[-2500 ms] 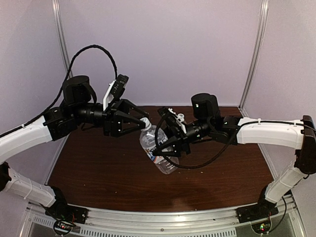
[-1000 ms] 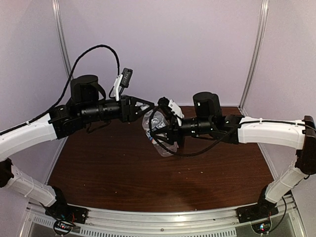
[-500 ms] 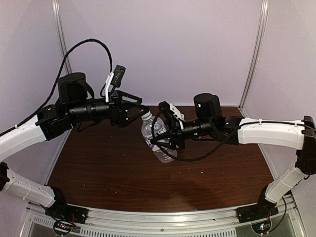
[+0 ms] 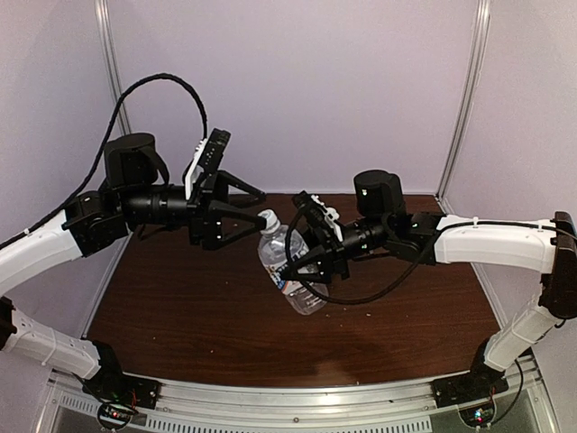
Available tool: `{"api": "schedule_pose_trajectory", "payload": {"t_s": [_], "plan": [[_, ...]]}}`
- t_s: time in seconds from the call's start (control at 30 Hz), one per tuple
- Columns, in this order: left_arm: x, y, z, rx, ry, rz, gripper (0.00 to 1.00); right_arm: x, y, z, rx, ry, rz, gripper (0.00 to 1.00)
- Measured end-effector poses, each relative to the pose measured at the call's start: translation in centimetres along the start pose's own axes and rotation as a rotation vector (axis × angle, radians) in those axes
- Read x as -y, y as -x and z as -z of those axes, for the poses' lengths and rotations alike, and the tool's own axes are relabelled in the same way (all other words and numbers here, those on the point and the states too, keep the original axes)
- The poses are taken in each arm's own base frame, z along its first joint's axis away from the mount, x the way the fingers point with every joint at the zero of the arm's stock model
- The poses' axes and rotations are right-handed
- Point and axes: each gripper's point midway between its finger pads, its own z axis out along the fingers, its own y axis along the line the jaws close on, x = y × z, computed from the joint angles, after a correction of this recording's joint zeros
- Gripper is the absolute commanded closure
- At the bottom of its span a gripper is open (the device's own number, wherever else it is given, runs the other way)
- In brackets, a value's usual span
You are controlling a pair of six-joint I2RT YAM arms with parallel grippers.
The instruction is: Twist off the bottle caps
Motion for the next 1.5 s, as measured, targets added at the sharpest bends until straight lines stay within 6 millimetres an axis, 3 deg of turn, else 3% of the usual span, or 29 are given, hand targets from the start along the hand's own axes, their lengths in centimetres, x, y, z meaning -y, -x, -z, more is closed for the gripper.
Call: {"api": "schedule_pose_trajectory", "payload": {"t_s": [0.53, 1.03, 1.13, 1.3, 1.5], "plan": [[0.8, -1.0, -0.8, -0.025, -0.087, -0.003, 0.59, -0.9, 0.2, 0.0, 0.005, 0.054, -0.007, 0.53], [0.2, -1.1, -1.0, -0.025, -0.078, 0.013, 0.75, -0.4, 0.2, 0.0, 0.001, 0.022, -0.005, 0.55], [-1.0, -1.1, -1.0, -0.024, -0.003, 0.059, 0.83, 1.0, 0.2, 0.1, -0.007, -0.061, 0.0, 0.55], [-5.2, -1.1, -0.6, 0.007, 0.241, 0.241, 0.86, 4.9, 0.4, 0.9, -0.016, -0.298, 0.006, 0.56], [-8.0, -1.6, -0.7, 0.049, 0.402, 0.378, 0.77, 7.4, 0.1, 1.7, -0.031, -0.468, -0.001, 0.56]]}}
